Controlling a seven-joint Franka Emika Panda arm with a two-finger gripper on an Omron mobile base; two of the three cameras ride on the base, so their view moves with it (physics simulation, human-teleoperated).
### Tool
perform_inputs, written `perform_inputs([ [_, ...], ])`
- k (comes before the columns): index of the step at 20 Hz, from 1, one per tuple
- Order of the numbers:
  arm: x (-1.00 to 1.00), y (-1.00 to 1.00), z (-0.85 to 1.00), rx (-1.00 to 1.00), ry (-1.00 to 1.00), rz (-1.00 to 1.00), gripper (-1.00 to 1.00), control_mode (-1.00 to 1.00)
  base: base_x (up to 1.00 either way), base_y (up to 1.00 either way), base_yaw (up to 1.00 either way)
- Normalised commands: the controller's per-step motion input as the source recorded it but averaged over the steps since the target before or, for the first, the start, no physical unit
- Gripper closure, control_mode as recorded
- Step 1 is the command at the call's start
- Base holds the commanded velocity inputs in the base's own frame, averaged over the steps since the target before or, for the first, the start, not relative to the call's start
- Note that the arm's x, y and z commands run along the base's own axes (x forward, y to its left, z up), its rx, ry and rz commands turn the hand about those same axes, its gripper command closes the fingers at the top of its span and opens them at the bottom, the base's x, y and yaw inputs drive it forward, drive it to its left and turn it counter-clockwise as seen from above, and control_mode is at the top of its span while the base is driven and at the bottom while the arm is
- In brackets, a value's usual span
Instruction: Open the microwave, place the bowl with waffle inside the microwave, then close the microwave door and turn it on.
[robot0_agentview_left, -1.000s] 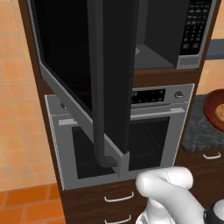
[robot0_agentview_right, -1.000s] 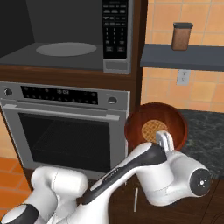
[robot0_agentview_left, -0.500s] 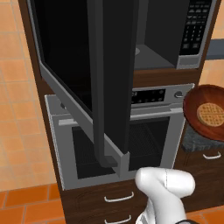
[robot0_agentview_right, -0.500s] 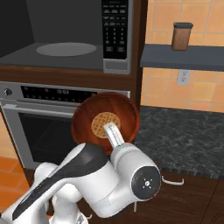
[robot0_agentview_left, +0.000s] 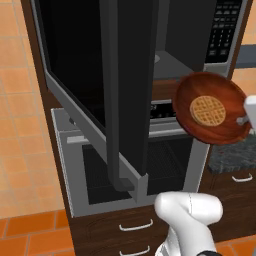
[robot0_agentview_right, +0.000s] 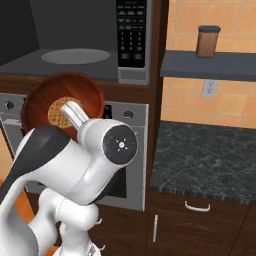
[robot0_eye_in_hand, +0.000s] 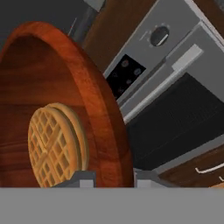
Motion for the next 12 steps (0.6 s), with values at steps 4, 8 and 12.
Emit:
perform_inputs([
  [4,0.19,1.00,0.93,0.00,-0.16,0.20,1.00,-1.00,0.00,0.00,0.00],
  [8,0.69,1.00,0.37,0.00,-0.05,-0.04,1.00,-1.00,0.00,0.00,0.00],
  [12,0.78,1.00,0.18,0.00,0.00,-0.35,1.00,-1.00,0.00,0.00,0.00],
])
